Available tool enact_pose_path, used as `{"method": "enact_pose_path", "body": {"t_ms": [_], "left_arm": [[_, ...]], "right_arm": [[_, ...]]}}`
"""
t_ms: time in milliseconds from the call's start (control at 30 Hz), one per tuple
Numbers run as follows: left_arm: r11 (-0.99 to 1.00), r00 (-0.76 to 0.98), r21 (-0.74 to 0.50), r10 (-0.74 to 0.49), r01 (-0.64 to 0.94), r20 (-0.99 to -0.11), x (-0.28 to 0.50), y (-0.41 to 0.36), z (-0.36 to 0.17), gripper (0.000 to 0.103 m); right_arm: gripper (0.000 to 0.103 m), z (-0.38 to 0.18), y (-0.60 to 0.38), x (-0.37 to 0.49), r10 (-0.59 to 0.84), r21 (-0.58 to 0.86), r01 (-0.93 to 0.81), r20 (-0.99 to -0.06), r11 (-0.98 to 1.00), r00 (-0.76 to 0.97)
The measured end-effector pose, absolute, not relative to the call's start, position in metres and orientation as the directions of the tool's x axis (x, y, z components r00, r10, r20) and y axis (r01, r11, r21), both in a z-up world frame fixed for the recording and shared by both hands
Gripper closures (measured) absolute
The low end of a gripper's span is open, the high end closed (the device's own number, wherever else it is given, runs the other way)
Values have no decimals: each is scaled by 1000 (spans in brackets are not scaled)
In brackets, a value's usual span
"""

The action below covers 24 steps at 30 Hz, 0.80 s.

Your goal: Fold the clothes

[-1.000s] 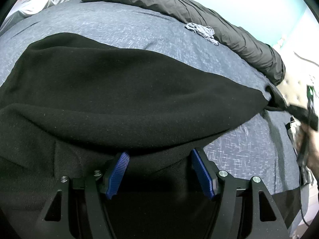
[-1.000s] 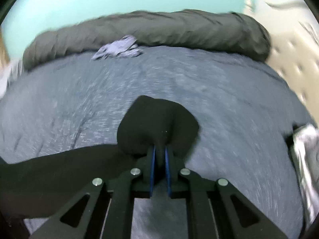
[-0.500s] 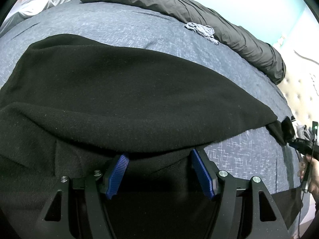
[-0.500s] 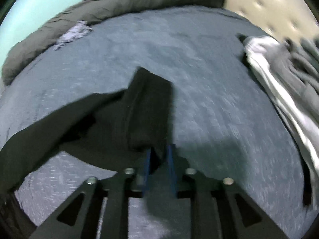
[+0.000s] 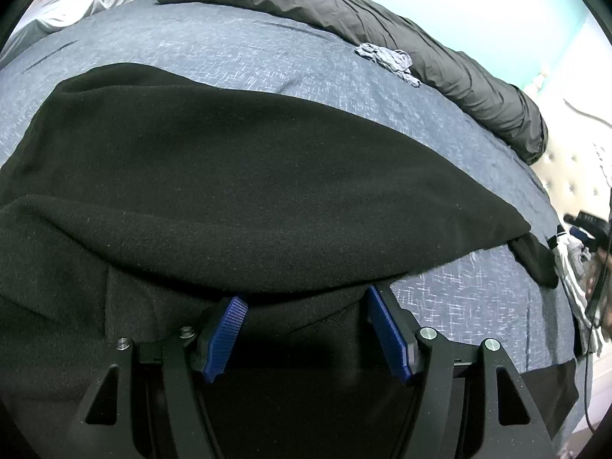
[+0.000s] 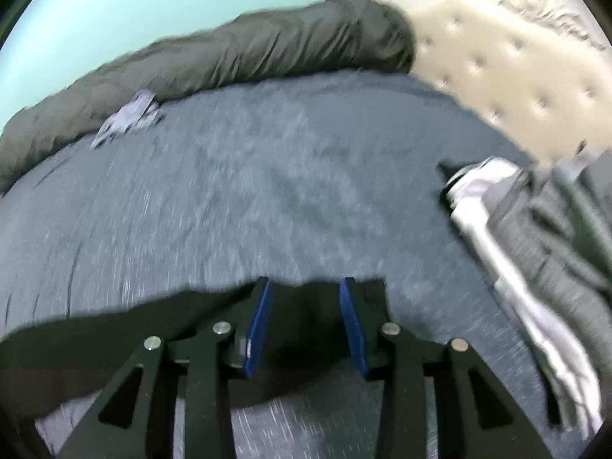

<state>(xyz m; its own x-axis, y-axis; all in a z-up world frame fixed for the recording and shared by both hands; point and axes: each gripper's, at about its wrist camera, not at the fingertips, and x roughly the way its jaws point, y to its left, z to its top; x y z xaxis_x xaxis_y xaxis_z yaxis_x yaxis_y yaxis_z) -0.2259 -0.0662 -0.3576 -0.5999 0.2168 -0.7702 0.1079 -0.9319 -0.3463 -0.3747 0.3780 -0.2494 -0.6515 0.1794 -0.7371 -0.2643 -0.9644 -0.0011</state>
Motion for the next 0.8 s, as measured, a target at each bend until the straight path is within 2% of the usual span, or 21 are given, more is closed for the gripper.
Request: {"method": "enact_pose_path", "body": {"t_ms": [33,67,100,200,367,633,700,733,767,800], "left_arm": [[-932,-600,-346,217,107,-770,-226,-66,-357,34],[-932,-600,-346,218,107,-770,-225,-66,-357,34],[-931,-600,-348,219,107,-769,-225,-67,-357,34],[-930,-600,-353,222,107,-768,-225,-67,-357,34],[-931,-599,-348,219,106,-770,-225,-66,-358,34],[-934,-598,-343,217,104,-772,-226,-66,-358,34],[-934,-598,-342,217,103,-772,-226,-66,-358,34],[-934,-598,-342,217,103,-772,-226,-66,-358,34],[-934,-598,-342,217,103,-772,-227,-66,-358,34],[-934,-598,-341,216,102,-772,-227,-65,-358,34]], "right_arm": [[63,-246,379,-377,158,31,-262,-729,-964,-666],[56,-248,377,-384,103,73,-236,-750,-969,-653],[54,-255,375,-390,56,101,-213,-777,-972,-626],[54,-282,366,-403,-25,143,-179,-845,-973,-535],[54,-311,361,-417,-135,264,-201,-859,-943,-494],[55,-318,351,-432,-136,280,-232,-861,-932,-490],[81,-319,348,-432,-133,270,-222,-862,-937,-489],[85,-320,346,-431,-131,265,-217,-863,-939,-488],[96,-321,345,-431,-129,260,-212,-863,-942,-488],[99,-320,345,-429,-131,263,-207,-859,-942,-495]]}}
